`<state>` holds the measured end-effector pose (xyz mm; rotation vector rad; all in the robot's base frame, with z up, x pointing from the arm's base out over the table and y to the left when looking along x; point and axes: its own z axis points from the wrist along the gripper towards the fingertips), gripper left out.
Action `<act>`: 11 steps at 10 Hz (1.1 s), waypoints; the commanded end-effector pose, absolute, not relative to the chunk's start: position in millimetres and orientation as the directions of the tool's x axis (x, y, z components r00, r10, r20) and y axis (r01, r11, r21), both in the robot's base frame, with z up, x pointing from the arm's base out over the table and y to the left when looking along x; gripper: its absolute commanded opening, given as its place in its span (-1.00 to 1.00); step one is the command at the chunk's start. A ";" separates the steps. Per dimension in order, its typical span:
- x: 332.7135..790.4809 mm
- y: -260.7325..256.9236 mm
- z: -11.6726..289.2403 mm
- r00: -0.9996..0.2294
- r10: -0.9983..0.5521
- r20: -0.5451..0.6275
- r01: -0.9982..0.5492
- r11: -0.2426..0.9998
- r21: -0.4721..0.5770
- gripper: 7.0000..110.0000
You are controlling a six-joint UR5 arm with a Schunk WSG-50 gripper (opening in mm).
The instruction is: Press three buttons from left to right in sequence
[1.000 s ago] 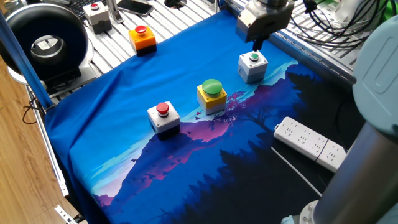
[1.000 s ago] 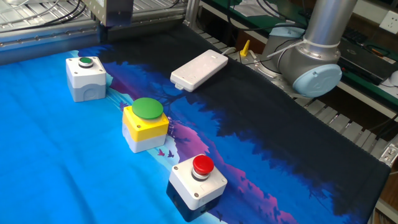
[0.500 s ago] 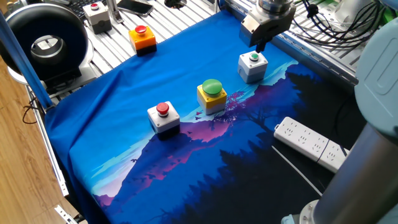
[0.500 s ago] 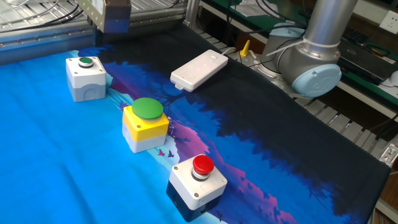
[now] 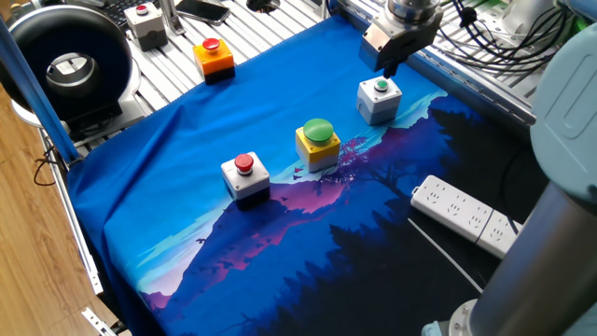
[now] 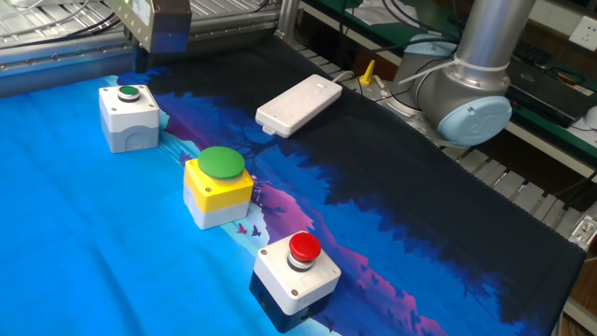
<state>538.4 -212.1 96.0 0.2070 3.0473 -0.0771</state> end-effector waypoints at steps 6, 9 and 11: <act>550.4 -209.7 85.9 -0.985 0.131 -0.112 0.134 0.991 -0.013 -1.00; 550.4 -205.5 85.8 -0.985 0.136 -0.110 0.137 0.991 0.004 -1.00; 549.3 -204.0 85.7 -0.985 0.135 -0.105 0.135 0.991 0.009 -1.00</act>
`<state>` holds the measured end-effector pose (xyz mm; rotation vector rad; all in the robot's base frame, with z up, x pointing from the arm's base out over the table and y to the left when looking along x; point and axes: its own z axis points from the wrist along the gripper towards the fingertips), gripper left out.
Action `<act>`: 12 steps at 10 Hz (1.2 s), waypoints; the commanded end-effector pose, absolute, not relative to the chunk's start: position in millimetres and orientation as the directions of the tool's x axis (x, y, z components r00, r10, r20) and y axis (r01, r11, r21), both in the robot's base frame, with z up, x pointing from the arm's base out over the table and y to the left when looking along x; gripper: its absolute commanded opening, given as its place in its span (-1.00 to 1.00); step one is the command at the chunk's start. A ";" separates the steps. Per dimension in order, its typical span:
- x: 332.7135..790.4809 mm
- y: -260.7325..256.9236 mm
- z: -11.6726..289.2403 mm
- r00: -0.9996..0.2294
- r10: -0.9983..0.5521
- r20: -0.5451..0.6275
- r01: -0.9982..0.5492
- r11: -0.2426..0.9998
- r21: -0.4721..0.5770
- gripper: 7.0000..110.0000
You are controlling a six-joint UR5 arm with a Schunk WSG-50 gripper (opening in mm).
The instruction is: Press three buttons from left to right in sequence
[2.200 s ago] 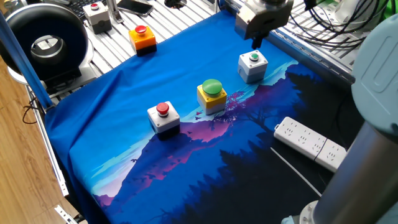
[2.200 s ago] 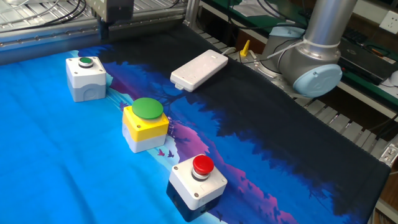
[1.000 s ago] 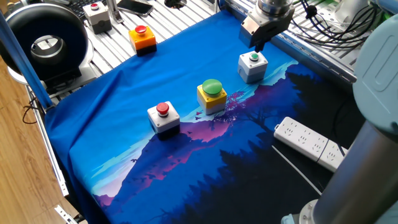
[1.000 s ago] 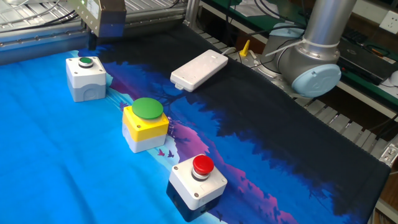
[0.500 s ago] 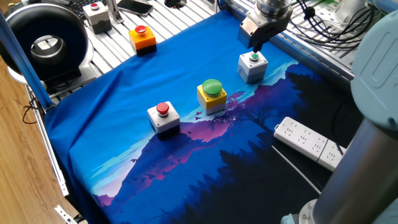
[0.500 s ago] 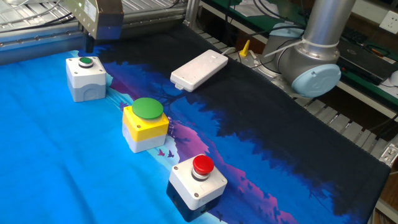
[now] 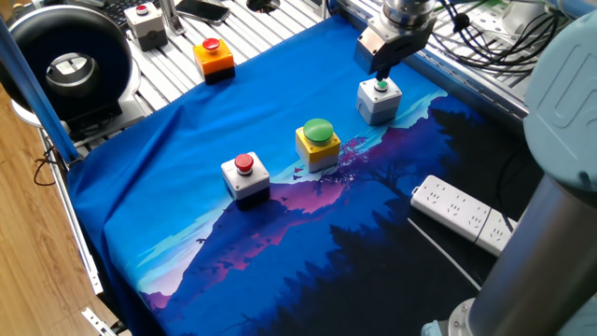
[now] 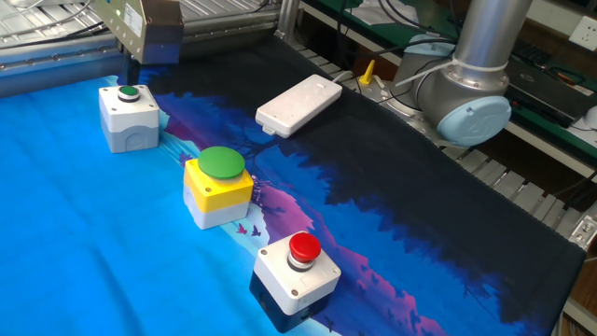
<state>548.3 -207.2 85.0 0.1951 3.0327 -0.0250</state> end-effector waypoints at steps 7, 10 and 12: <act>517.9 -199.0 84.4 -0.989 0.143 0.023 0.143 0.990 0.012 -1.00; 517.5 -204.4 84.3 -0.991 0.131 0.021 0.131 0.991 -0.010 -1.00; 519.8 -211.6 83.0 -0.994 0.111 0.010 0.111 0.994 -0.020 -1.00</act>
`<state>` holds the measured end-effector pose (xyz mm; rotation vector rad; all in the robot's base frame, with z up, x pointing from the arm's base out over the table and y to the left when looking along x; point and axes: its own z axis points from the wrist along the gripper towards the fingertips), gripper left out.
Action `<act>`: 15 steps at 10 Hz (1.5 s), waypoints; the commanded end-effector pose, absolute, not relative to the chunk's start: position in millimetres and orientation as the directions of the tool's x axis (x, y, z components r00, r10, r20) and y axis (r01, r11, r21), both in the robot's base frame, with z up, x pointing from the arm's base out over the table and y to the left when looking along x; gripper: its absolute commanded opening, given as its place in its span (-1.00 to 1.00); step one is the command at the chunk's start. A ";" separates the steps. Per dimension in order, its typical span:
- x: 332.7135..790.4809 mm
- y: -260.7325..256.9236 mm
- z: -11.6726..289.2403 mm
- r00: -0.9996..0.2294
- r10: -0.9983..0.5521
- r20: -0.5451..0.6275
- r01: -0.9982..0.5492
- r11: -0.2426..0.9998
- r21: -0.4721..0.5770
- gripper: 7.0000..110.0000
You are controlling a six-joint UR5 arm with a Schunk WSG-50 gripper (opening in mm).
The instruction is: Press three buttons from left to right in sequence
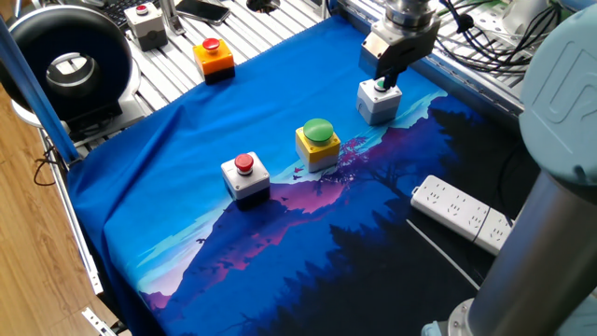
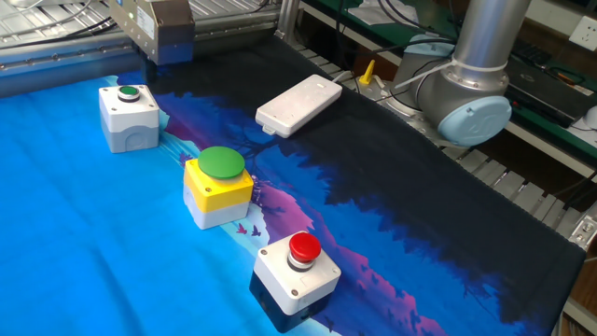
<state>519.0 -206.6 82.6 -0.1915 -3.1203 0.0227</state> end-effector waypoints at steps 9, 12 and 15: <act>549.5 -208.5 73.1 -0.992 0.113 -0.063 0.115 0.993 -0.020 -1.00; 550.4 -209.9 71.6 -0.992 0.109 -0.065 0.110 0.994 -0.023 -1.00; 551.3 -211.8 67.1 -0.993 0.100 -0.063 0.101 0.995 -0.022 -1.00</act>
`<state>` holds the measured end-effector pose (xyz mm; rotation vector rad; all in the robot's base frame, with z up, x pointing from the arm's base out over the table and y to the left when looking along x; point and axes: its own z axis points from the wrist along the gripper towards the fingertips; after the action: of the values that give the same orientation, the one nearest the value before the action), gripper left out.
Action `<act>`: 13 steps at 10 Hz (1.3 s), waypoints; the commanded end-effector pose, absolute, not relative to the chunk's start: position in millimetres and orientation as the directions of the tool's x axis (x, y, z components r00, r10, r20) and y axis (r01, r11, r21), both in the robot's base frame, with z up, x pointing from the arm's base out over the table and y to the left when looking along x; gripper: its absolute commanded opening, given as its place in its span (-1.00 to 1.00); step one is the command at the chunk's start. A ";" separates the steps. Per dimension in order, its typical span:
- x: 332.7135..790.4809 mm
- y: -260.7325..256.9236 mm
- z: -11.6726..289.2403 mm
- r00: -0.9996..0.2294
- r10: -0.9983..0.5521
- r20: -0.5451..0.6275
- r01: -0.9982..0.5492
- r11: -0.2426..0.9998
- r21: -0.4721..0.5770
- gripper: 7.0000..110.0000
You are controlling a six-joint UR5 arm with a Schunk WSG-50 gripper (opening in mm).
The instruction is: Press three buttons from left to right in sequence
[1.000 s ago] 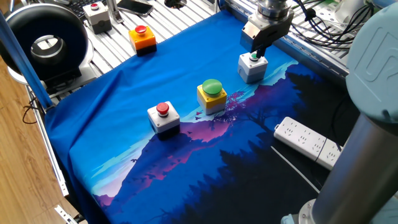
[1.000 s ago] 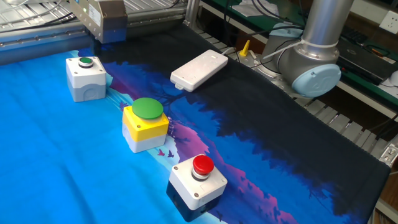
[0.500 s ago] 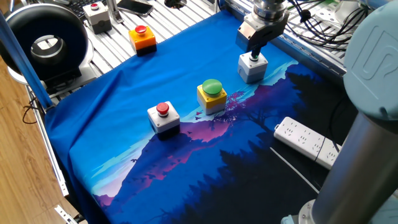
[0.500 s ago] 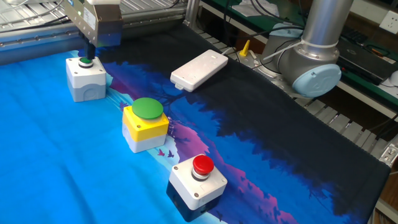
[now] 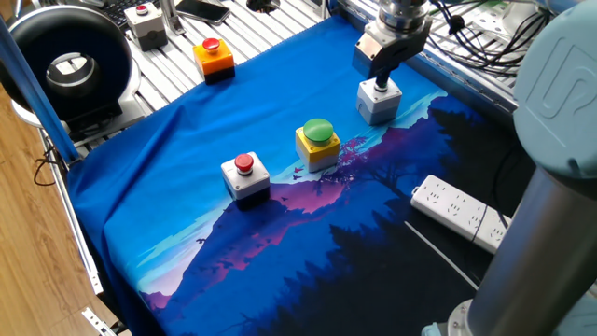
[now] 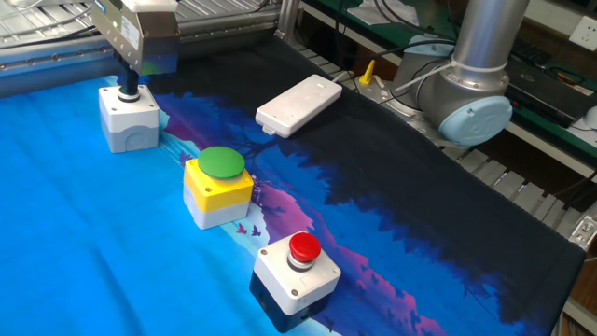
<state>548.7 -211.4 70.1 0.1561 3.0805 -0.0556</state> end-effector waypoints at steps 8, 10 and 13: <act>556.5 -207.3 72.9 -0.994 0.083 -0.077 0.083 0.997 0.007 -1.00; 556.6 -204.4 72.8 -0.994 0.087 -0.073 0.087 0.996 -0.005 -1.00; 546.0 -209.3 82.9 -0.995 0.079 -0.057 0.080 0.997 -0.011 -1.00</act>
<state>550.6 -209.4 75.2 0.1160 3.0798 -0.0306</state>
